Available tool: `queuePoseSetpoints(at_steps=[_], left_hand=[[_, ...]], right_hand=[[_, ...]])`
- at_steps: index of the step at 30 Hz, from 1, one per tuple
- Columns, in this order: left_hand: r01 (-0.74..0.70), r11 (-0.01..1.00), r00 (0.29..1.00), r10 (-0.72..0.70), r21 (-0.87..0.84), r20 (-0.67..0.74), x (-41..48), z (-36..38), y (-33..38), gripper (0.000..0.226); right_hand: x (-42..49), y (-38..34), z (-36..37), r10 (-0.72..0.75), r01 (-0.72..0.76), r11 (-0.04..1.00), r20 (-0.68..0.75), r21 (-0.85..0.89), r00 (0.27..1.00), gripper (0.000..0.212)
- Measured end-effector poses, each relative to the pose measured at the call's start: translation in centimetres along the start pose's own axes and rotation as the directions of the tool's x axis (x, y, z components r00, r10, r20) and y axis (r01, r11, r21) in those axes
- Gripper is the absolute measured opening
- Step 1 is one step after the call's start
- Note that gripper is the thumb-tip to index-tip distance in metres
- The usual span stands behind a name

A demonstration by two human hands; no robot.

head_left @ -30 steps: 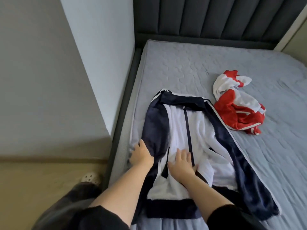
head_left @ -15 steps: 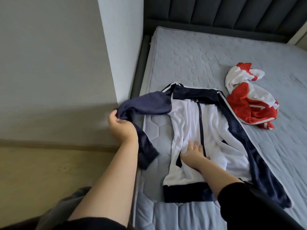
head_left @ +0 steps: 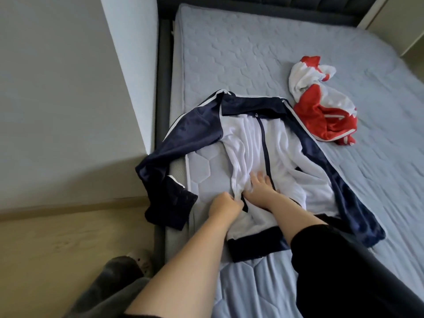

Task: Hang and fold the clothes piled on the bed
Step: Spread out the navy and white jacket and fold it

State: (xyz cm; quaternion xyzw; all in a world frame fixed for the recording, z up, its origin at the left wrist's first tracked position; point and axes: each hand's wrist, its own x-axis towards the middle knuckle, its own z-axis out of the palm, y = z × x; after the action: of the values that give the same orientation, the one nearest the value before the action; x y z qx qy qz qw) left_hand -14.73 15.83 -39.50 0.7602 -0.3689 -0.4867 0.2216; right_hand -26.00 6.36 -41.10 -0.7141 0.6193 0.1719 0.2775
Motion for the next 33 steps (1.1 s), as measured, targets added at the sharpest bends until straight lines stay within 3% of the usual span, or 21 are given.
queuePoseSetpoints(at_steps=[2, 5, 8, 11, 13, 15, 17, 19, 21, 23, 25, 27, 30, 32, 33], left_hand=[[0.056, 0.981, 0.994, -0.037, -0.187, 0.101, -1.1, -0.2, -0.2, 0.02], [0.097, 0.967, 0.979, -0.05, -0.238, 0.198, -3.2, 0.7, -0.5, 0.051], [0.108, 0.938, 0.99, -0.072, -0.33, 0.117, -4.0, 1.2, 0.6, 0.043], [0.069, 0.881, 0.99, -0.119, -0.468, -0.077, -4.7, 0.0, 1.3, 0.034], [-0.007, 0.978, 0.966, -0.047, -0.207, -0.255, -5.3, -0.3, 1.0, 0.04], [-0.12, 0.966, 0.901, 0.202, 0.228, -0.383, -6.2, 0.3, 0.5, 0.049], [-0.364, 0.792, 0.778, 0.548, 0.49, -0.308, -7.0, 1.6, 0.5, 0.048], [-0.559, 0.586, 0.685, 0.725, 0.587, -0.072, -7.5, 3.4, 0.4, 0.053], [-0.6, 0.445, 0.684, 0.717, 0.665, 0.137, -7.8, 5.5, -0.1, 0.066], [-0.544, 0.39, 0.749, 0.626, 0.743, 0.219, -7.8, 6.9, -0.9, 0.08], [-0.475, 0.369, 0.792, 0.575, 0.799, 0.205, -7.6, 7.4, -1.2, 0.086], [-0.425, 0.314, 0.797, 0.575, 0.849, 0.186, -7.5, 7.3, -1.0, 0.091], [-0.374, 0.289, 0.785, 0.604, 0.881, 0.135, -7.5, 7.3, -0.9, 0.094], [-0.364, 0.313, 0.783, 0.613, 0.877, 0.106, -7.5, 7.4, -0.8, 0.093], [-0.369, 0.325, 0.79, 0.604, 0.871, 0.109, -7.6, 7.4, -0.8, 0.093]], right_hand=[[-0.2, 0.1, -0.5, -0.039, 0.039, 0.998, -0.008, 0.042, 0.999, 0.072], [-1.5, 1.1, -2.1, -0.128, 0.136, 0.964, -0.052, 0.228, 0.99, 0.06], [-3.4, 2.5, -4.2, -0.065, 0.149, 0.89, -0.204, 0.432, 0.977, 0.027], [-5.4, 5.7, -5.1, 0.086, 0.176, 0.854, -0.467, 0.489, 0.88, 0.025], [-7.2, 8.8, -4.2, 0.128, 0.193, 0.86, -0.566, 0.472, 0.814, 0.024], [-9.0, 11.8, -2.6, 0.185, 0.157, 0.884, -0.638, 0.44, 0.748, 0.027], [-10.1, 14.5, -1.1, 0.325, 0.047, 0.868, -0.637, 0.495, 0.699, 0.035], [-10.8, 16.8, -0.4, 0.455, -0.096, 0.813, -0.524, 0.574, 0.72, 0.058], [-11.0, 18.7, 0.0, 0.499, -0.243, 0.795, -0.372, 0.556, 0.783, 0.071], [-10.8, 19.9, -0.2, 0.497, -0.289, 0.8, -0.311, 0.526, 0.81, 0.05], [-11.0, 20.2, -1.0, 0.532, -0.237, 0.734, -0.322, 0.637, 0.783, 0.027], [-11.3, 20.7, -2.9, 0.633, -0.111, 0.599, -0.385, 0.793, 0.671, 0.025], [-12.2, 21.5, -7.7, 0.734, 0.208, 0.494, -0.533, 0.844, 0.42, 0.032], [-12.3, 21.8, -9.8, 0.699, 0.359, 0.489, -0.603, 0.795, 0.384, 0.049], [-12.3, 21.9, -9.9, 0.674, 0.343, 0.521, -0.624, 0.781, 0.396, 0.055]])
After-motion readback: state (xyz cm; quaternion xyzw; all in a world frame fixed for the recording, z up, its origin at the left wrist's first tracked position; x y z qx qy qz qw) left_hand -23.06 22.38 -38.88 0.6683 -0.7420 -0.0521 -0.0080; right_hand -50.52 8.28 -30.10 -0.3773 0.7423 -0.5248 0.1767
